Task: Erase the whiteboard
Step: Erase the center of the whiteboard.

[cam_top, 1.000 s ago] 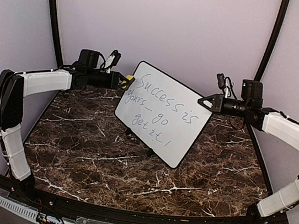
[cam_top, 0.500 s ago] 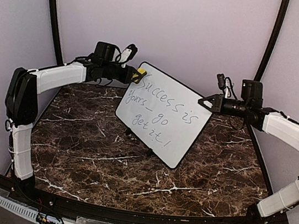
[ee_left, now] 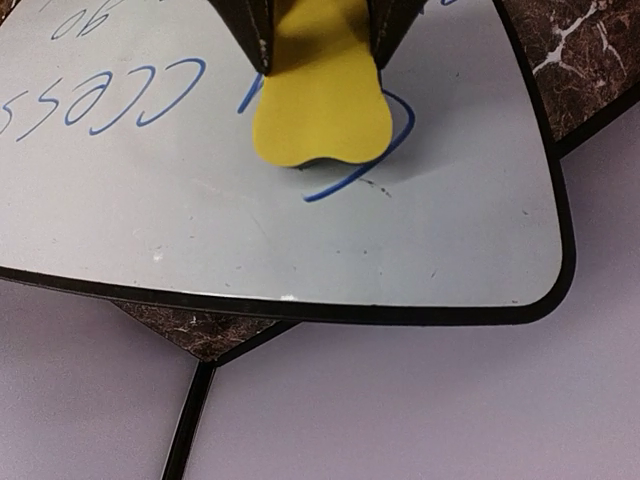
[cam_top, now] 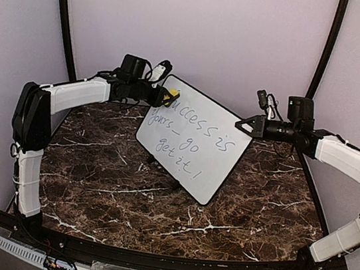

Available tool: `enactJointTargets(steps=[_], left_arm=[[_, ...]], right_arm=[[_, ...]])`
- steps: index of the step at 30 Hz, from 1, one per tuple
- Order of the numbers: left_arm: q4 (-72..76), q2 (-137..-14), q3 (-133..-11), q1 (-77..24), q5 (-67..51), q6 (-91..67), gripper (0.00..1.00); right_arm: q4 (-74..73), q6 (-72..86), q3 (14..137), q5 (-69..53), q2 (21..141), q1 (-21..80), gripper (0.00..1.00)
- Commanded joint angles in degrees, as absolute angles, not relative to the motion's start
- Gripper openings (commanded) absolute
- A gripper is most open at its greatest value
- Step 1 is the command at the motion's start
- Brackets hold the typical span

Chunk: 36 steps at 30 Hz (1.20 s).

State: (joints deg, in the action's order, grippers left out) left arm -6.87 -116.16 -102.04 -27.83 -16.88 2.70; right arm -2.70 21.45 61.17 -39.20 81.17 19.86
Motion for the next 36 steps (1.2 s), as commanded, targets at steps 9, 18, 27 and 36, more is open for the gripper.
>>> enactJointTargets(steps=[9, 18, 27, 36], left_arm=[[-4.3, -112.7, -99.5, -28.7, -9.9, 5.1, 0.28], [-2.2, -110.6, -97.5, -28.7, -11.8, 5.3, 0.28], [-0.6, -104.7, -91.5, -28.7, -11.5, 3.7, 0.28], [-2.1, -100.9, -87.6, -28.7, -9.1, 2.3, 0.28]], right_arm=[[-2.9, 19.4, 63.7, -42.2, 79.5, 22.4, 0.0], [-4.4, 18.4, 65.2, -42.9, 80.5, 23.8, 0.0], [-5.2, 16.7, 65.8, -45.5, 80.9, 24.7, 0.0], [-4.4, 16.7, 65.8, -49.5, 80.9, 25.3, 0.0]])
